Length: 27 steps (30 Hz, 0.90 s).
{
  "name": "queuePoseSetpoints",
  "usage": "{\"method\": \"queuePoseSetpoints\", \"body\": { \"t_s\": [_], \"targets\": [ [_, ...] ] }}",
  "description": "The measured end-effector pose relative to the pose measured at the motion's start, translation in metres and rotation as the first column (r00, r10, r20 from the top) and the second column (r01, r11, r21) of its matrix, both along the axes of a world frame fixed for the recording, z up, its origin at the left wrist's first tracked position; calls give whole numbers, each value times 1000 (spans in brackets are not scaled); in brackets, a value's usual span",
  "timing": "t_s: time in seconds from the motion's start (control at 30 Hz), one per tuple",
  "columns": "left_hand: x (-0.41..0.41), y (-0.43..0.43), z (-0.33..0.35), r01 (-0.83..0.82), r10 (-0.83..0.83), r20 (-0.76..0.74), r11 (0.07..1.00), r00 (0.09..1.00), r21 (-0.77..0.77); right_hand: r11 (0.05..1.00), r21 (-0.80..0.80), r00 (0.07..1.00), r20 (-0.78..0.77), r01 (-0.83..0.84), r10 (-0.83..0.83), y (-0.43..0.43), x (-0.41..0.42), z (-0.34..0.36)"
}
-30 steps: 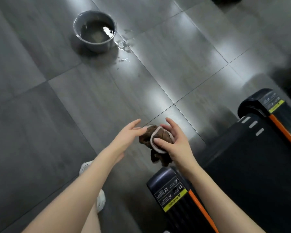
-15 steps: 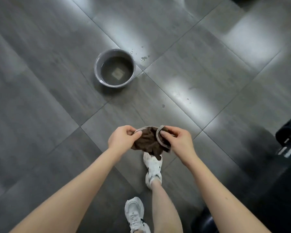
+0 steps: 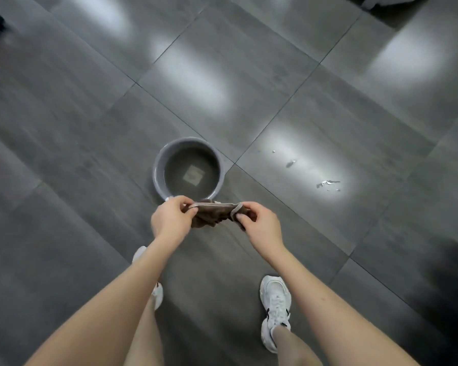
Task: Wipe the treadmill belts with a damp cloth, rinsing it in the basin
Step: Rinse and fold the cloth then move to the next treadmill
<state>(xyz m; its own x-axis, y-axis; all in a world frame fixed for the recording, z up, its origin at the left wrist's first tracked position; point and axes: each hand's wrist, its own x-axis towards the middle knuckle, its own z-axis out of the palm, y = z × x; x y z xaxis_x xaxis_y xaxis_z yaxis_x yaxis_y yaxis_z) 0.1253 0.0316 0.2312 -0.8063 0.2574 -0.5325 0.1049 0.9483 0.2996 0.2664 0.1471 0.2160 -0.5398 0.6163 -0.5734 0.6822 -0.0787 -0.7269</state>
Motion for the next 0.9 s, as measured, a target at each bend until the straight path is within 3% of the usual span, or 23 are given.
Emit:
{"method": "queuePoseSetpoints", "body": {
  "t_s": [0.2, 0.43, 0.63, 0.7, 0.77, 0.83, 0.9],
  "targets": [
    [-107, -3, -57, 105, -112, 97, 991, 989, 79, 988, 139, 994, 100, -62, 48, -12, -101, -42],
    [-193, -17, -153, 292, -294, 85, 956, 952, 27, 983, 103, 928, 356, -153, 107, -51, -165, -163],
    [-227, -5, -264, 438, -436, -47, 888, 899, 140, 921, 359, 947, 320, -149, 29, -59, -196, -281],
    [-230, 0, -293, 521, -518, -65, 834, 853, 181, 870, 435, 940, 331, -233, 86, -56, -203, -313],
    [-234, 6, -318, 582, -581, -76, 787, 811, 204, 788, 430, 877, 394, -441, 276, -46, -211, -337],
    [-242, 16, -337, 611, -608, -93, 756, 788, 235, 698, 330, 749, 483, -636, 454, -31, -220, -356],
    [-251, 28, -350, 639, -635, -111, 725, 765, 255, 627, 259, 647, 546, -735, 533, -19, -228, -367]
  ]
}}
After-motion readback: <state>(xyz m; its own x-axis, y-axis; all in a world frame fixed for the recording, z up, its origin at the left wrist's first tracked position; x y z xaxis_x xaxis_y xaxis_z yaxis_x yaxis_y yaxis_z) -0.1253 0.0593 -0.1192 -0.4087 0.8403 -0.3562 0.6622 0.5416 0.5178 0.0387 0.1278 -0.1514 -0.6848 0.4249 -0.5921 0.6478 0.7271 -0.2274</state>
